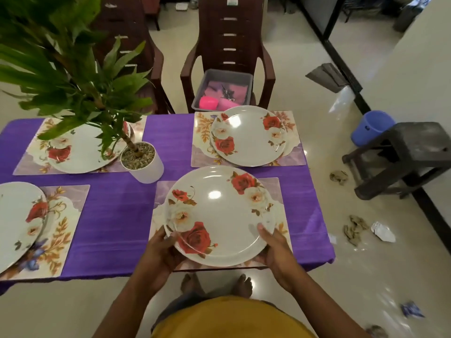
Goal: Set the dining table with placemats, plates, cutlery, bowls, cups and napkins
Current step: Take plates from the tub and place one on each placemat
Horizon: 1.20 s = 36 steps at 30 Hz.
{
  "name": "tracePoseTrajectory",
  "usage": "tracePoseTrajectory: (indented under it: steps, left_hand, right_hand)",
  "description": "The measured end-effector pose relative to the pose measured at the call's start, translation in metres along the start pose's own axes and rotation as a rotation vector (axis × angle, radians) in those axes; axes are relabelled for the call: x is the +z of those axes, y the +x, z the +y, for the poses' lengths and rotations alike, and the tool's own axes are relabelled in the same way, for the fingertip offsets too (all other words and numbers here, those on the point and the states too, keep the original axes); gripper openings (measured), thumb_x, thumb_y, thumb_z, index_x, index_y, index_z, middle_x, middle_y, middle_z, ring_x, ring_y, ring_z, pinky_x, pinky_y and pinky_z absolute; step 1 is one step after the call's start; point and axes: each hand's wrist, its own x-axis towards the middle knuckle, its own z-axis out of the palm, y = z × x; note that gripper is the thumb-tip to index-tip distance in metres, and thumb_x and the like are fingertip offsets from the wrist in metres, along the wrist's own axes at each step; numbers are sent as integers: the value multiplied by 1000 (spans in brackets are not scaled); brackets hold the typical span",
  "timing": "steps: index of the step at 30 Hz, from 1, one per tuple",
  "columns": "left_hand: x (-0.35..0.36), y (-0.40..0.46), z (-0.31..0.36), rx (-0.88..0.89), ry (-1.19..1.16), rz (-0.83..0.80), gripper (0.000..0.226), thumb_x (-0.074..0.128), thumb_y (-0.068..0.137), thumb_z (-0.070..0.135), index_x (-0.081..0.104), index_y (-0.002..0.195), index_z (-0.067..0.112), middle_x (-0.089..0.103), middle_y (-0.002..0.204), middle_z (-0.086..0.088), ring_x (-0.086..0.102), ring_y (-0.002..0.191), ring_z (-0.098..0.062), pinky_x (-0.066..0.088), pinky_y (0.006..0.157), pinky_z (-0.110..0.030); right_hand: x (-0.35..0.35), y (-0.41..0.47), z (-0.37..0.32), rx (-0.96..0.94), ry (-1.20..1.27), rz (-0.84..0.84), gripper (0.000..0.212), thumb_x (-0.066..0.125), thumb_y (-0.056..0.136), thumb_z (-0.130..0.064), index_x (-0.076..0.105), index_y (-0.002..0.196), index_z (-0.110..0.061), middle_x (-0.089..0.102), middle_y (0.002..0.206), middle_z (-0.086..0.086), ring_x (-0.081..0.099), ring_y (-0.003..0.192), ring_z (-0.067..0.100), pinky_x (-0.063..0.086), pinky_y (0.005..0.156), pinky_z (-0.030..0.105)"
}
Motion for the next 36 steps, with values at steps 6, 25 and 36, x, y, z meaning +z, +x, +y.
tracePoseTrajectory:
  steps: [6, 25, 36]
  left_hand:
    - [-35, 22, 17, -95, 113, -113, 52, 66, 99, 22, 52, 148, 13, 61, 141, -25, 62, 126, -48, 60, 93, -55]
    - [-32, 69, 37, 91, 770, 258, 37, 63, 89, -10, 79, 81, 22, 78, 73, 6, 74, 81, -25, 56, 59, -29]
    - [-42, 62, 23, 178, 658, 188, 28, 69, 79, 9, 80, 105, 14, 80, 96, -3, 76, 93, -27, 64, 79, -47]
  right_hand:
    - [-20, 40, -28, -43, -198, 238, 27, 54, 105, -39, 66, 126, -28, 75, 116, 5, 74, 103, 28, 62, 86, 52]
    - [-13, 65, 9, -57, -717, 315, 16, 52, 105, -17, 57, 121, -19, 65, 111, 2, 66, 103, 25, 64, 77, 48]
    - [-12, 76, 15, -182, -929, 419, 13, 63, 101, -15, 66, 113, -11, 65, 102, 0, 58, 92, 16, 47, 77, 27]
